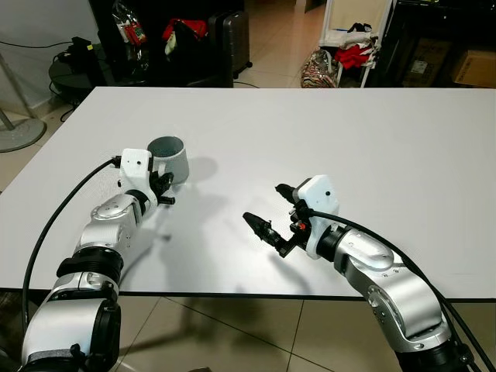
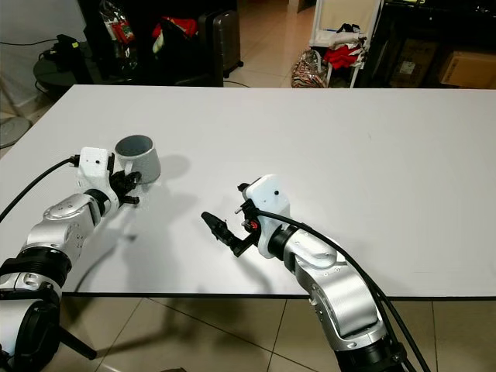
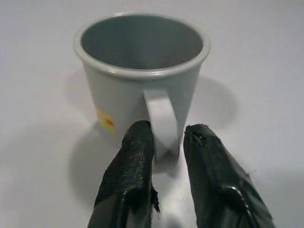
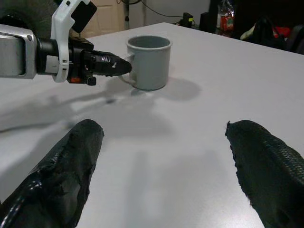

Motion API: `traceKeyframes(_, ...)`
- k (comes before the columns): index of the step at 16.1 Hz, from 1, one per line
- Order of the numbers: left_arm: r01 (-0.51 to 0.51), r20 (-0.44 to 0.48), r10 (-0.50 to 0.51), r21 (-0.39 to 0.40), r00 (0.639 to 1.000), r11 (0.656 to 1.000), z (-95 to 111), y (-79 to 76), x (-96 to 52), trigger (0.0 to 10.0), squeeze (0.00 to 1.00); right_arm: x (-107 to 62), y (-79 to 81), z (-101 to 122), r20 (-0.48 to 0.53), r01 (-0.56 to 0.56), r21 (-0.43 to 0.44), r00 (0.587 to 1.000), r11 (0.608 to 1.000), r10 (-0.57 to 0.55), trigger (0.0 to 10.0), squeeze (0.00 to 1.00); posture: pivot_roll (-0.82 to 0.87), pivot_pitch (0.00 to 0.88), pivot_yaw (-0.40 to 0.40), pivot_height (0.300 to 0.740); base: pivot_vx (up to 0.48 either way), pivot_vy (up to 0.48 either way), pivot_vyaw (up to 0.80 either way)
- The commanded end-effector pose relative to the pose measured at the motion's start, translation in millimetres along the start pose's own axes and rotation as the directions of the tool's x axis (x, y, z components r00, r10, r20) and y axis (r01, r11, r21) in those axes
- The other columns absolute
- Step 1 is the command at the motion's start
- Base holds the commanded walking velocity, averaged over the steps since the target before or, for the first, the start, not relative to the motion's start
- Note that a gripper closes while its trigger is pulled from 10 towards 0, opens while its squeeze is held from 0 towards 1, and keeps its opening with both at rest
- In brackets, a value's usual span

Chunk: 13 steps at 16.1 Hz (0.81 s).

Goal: Setting the table

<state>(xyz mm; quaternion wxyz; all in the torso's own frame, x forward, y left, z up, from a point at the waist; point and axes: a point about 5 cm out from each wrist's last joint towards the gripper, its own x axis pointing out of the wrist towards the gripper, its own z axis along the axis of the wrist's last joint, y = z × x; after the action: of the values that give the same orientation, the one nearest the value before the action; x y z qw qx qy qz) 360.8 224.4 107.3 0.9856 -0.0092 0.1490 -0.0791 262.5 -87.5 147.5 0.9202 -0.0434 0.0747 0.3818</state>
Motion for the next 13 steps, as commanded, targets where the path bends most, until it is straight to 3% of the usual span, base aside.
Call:
traceKeyframes(1,-0.009,0.028,0.010,-0.017,1.000,1.000,4,8.3,-4.5,10.0,1.00,0.4,0.3,3,0.012,-0.009,-0.007,1.000,1.000,0.009,10.0,0.00,-0.07,0.000,0.060,0.740,0.000,0.000,0.00)
traceKeyframes(2,-0.015,0.060,0.017,-0.030,0.998,0.999,4,14.4,-11.7,10.0,0.55,-1.2,0.3,4,0.019,-0.011,0.003,1.000,1.000,0.011,10.0,0.00,-0.06,0.000,0.057,0.740,0.000,0.000,0.00)
traceKeyframes(3,-0.017,0.070,0.019,-0.034,0.997,0.999,4,16.0,-14.1,10.0,0.19,-1.6,0.2,4,0.021,-0.012,0.008,1.000,1.000,0.011,10.0,0.00,-0.06,0.000,0.057,0.740,0.000,0.000,0.00)
traceKeyframes(4,-0.016,0.117,0.022,-0.051,0.993,0.999,4,17.9,-23.6,10.0,0.00,-2.7,-0.1,4,0.034,-0.011,0.027,0.999,1.000,0.010,10.0,0.00,-0.06,0.000,0.052,0.740,0.000,0.000,0.00)
traceKeyframes(6,0.007,0.209,0.011,-0.086,0.978,0.996,6,12.3,-49.5,10.0,0.00,-4.2,-0.3,5,0.052,-0.009,0.054,0.999,0.998,0.006,10.0,0.00,-0.05,0.000,0.047,0.740,0.000,0.000,0.00)
traceKeyframes(9,-0.071,0.304,0.077,-0.031,0.950,0.997,3,7.5,-90.1,10.0,0.00,-6.3,-0.4,4,0.052,0.033,0.057,0.998,0.998,-0.036,10.0,0.00,-0.04,0.000,0.048,0.740,0.000,0.000,0.00)
traceKeyframes(10,-0.120,0.303,0.122,-0.024,0.945,0.992,-3,-2.6,-121.4,10.0,0.00,-9.6,2.1,2,0.066,0.073,0.029,0.995,0.997,-0.075,10.0,0.00,-0.02,0.000,0.042,0.740,0.000,0.000,0.00)
traceKeyframes(12,-0.127,0.281,0.123,-0.004,0.952,0.992,-9,-26.7,-144.3,10.0,0.00,-14.2,-1.2,1,0.082,0.173,0.021,0.981,0.985,-0.174,10.0,0.00,0.01,0.000,0.025,0.740,0.000,0.000,0.40)
traceKeyframes(13,-0.127,0.278,0.121,0.004,0.953,0.992,-11,-36.7,-148.9,10.0,0.00,-16.4,-4.9,3,0.097,0.215,0.039,0.971,0.976,-0.217,10.0,0.00,0.02,0.000,0.020,0.740,0.000,0.000,0.80)
